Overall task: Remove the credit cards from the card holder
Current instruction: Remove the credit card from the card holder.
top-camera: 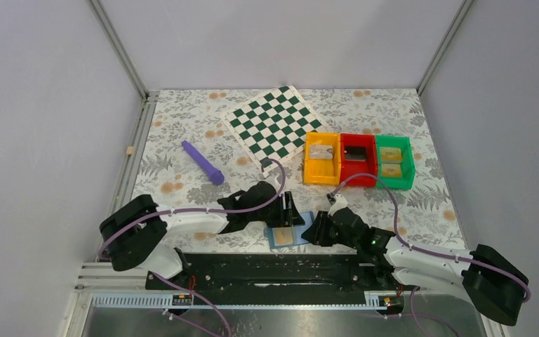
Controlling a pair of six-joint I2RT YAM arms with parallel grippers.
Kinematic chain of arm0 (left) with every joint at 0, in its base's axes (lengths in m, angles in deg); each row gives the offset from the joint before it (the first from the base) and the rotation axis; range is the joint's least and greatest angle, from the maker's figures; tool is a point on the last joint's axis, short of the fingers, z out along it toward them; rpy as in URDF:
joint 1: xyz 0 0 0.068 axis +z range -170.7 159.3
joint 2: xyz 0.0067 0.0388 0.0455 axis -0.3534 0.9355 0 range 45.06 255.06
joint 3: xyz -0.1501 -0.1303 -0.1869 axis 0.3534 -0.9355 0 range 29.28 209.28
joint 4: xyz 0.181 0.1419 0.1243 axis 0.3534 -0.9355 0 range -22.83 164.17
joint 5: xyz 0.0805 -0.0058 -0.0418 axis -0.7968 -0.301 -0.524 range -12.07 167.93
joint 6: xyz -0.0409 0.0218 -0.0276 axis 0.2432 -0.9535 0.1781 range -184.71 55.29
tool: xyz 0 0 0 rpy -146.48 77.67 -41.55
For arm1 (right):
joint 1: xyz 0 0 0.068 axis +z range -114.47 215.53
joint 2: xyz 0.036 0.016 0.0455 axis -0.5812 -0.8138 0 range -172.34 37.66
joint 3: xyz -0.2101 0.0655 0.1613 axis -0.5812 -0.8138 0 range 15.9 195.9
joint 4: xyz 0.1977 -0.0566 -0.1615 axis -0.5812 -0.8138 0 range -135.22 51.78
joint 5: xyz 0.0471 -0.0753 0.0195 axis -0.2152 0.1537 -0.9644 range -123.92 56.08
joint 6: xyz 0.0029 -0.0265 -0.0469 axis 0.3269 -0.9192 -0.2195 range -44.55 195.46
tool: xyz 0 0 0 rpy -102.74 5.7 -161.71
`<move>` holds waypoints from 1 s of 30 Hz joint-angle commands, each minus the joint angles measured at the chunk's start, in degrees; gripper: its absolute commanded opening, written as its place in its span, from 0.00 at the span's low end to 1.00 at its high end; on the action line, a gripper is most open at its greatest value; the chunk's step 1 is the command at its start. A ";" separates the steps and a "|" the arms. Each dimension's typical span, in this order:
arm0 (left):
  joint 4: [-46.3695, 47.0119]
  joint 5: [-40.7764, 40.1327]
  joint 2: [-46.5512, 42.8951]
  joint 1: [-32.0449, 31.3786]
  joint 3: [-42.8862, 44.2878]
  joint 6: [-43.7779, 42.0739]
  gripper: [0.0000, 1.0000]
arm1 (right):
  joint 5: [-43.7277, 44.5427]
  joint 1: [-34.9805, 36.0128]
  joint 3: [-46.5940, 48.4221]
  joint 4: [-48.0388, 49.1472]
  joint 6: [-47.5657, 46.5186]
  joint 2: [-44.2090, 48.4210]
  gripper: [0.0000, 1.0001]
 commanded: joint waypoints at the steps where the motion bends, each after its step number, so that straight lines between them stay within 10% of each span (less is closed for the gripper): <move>1: 4.38 1.80 2.16 -0.19 3.26 -0.86 0.55 | 2.52 0.36 0.94 -4.34 -1.00 3.04 0.31; 17: 1.74 1.77 9.81 -0.10 8.81 -2.40 0.55 | 0.84 0.36 2.96 -11.45 -0.59 17.22 0.28; 30: -0.75 0.45 8.49 0.61 8.95 -2.39 0.55 | -4.02 0.48 3.00 -1.58 -0.86 8.65 0.27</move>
